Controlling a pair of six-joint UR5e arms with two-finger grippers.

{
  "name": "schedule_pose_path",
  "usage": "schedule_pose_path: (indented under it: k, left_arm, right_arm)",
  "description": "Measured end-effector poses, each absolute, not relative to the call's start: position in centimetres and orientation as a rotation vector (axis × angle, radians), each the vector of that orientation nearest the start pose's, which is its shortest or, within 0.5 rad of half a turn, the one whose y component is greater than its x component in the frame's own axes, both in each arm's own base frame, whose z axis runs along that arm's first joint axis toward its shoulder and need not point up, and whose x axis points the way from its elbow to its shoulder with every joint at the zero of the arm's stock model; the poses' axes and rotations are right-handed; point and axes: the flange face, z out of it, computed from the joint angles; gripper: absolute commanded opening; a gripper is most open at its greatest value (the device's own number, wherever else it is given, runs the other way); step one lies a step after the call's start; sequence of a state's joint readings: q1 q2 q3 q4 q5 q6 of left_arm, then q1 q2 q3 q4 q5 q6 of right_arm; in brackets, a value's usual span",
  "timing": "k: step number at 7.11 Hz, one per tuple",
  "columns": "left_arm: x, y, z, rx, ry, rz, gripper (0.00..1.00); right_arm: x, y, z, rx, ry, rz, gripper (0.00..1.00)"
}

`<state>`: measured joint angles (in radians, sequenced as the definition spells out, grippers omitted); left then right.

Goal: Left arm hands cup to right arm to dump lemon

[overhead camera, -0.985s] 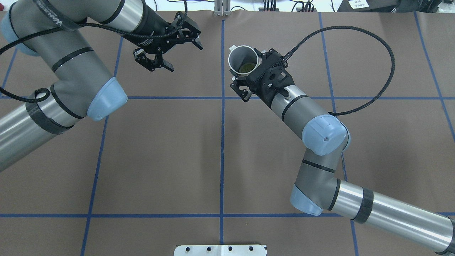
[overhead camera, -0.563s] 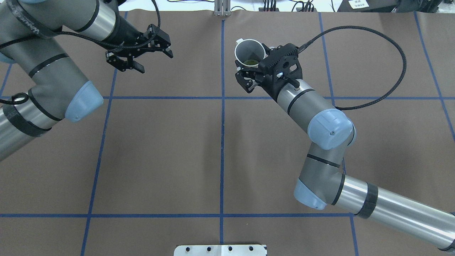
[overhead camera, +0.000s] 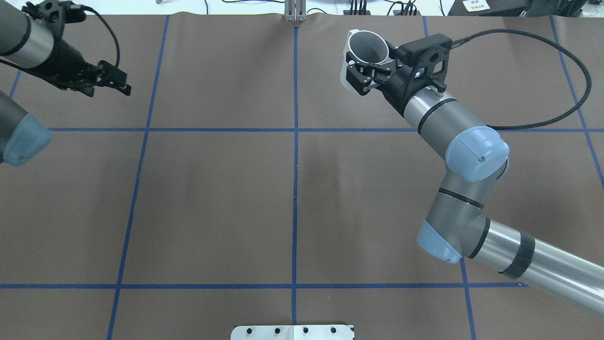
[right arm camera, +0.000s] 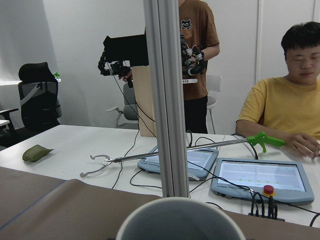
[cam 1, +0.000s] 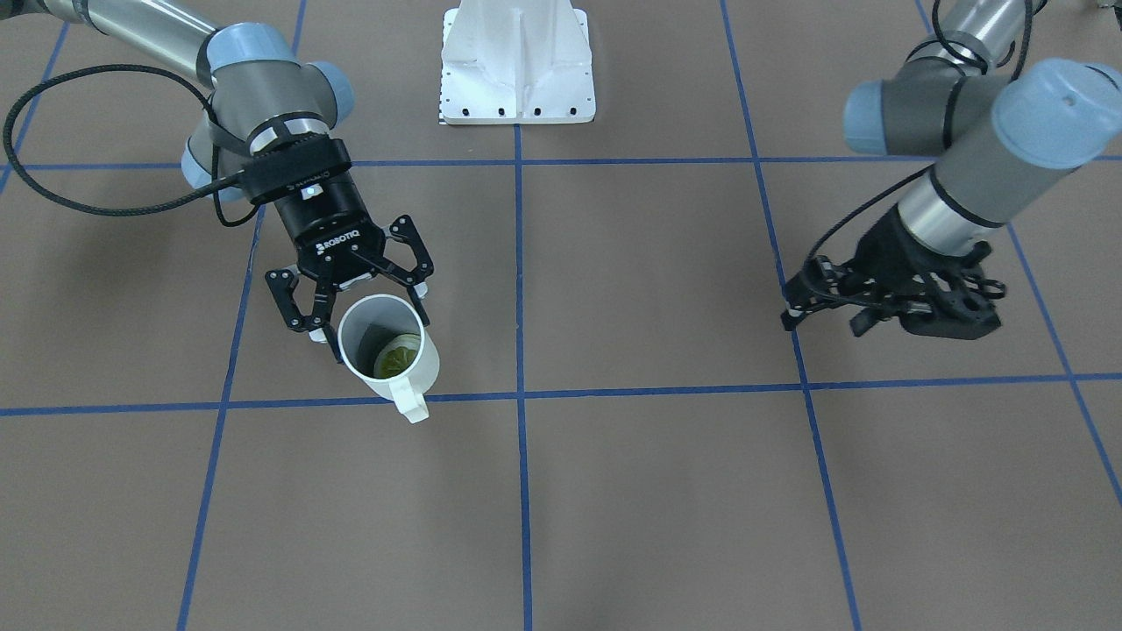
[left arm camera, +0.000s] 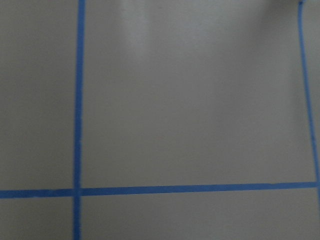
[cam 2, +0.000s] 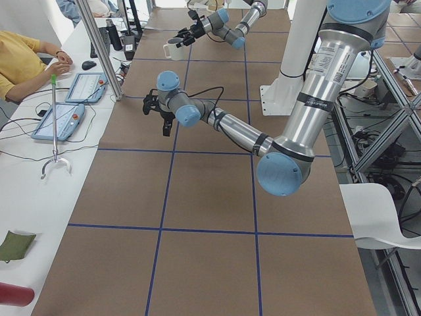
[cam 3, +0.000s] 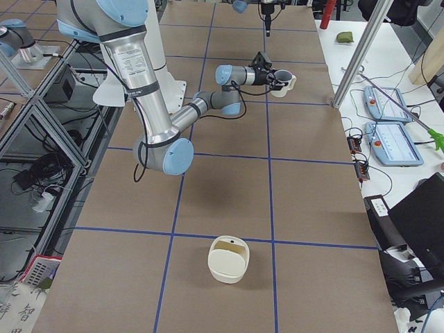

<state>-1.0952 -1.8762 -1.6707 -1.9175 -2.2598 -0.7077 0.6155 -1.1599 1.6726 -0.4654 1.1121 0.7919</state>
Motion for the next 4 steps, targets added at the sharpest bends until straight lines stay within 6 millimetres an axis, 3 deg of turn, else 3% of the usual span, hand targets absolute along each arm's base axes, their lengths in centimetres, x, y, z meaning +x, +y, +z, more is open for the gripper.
schedule_pose_path:
  k: [2, 4]
  left_arm:
    - [14.3, -57.3, 46.8, 0.290, 0.844, 0.170, 1.00]
    - [7.7, -57.4, 50.1, 0.299, 0.767, 0.251, 1.00]
  right_arm:
    - [-33.1, -47.2, 27.2, 1.218, -0.960, 0.268, 0.00]
    - [-28.0, -44.4, 30.9, 1.164, -0.930, 0.271, 0.00]
